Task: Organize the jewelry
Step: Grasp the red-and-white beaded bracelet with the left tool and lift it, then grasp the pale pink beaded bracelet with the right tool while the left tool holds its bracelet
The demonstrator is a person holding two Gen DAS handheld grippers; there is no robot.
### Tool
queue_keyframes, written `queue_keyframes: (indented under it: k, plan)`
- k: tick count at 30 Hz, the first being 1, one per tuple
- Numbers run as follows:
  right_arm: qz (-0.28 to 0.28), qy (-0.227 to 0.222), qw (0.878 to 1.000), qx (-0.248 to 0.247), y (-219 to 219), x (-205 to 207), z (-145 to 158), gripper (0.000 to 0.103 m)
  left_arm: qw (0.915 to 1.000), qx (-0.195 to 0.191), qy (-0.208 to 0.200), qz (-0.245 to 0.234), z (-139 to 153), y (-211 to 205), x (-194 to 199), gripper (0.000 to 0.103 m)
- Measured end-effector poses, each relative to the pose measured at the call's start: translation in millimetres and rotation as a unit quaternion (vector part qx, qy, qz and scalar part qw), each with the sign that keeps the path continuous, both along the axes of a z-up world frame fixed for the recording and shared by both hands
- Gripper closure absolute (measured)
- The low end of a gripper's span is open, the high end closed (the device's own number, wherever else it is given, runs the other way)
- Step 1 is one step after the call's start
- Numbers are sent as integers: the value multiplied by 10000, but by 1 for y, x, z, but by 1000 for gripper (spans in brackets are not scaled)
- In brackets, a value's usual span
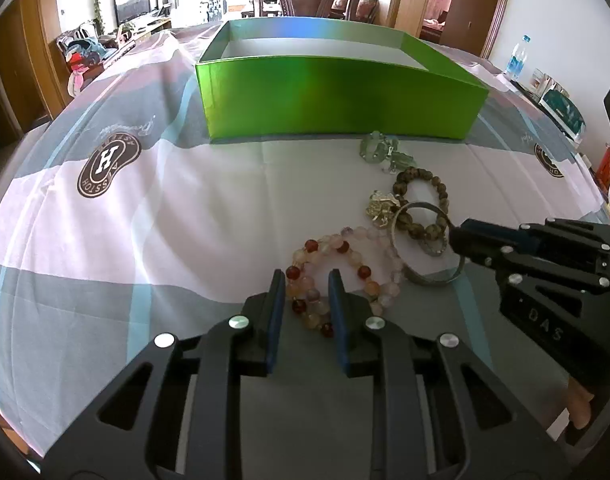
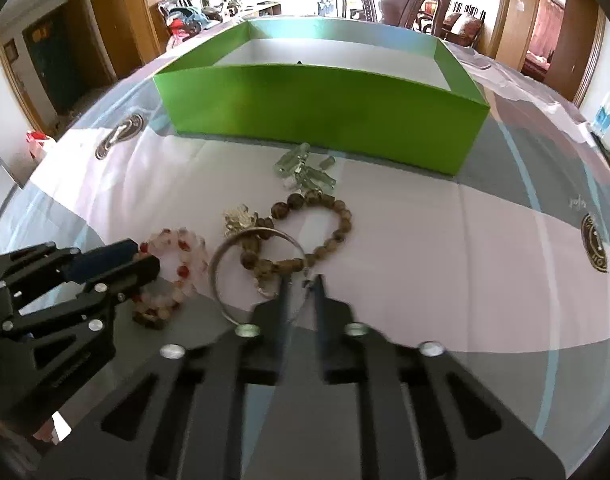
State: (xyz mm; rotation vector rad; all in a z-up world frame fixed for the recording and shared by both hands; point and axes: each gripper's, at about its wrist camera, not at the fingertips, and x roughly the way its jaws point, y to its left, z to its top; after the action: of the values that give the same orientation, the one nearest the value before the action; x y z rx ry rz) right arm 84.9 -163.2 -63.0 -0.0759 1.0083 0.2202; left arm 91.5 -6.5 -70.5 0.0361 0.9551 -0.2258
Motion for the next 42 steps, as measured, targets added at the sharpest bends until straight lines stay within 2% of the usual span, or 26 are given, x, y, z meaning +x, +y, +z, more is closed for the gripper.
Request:
queue_keyframes:
  k: [4,6,18,30,38,40,42]
  plan:
    - [17,-46,10000,14,-2,-3,2,97,10000,-16,-70,24,1,0,-2,88]
    - [-3,-99,9999,51,-5,-6,5,99,9999,-81,-84,7,4,1,-4,95]
    - [-352,-497,9980,192,-32,-19,33,102,9989,-359,-296,16,26,7,-13,95]
    - [-614,-425,9969,246,-46,-21,29,102,9945,-752,-260,679,36,74,-2,95]
    - [-554,-331,9974,333,-43,-19,25,102,9940,-884,-156,618,30,79,2,95]
    - [-420,-256,9982,340,-34,-17,20,100,9942,-865,-136,622,28,77,3,95]
    - [-316,-181,9987,354,-24,-16,15,91,9945,-841,-109,620,26,78,2,95]
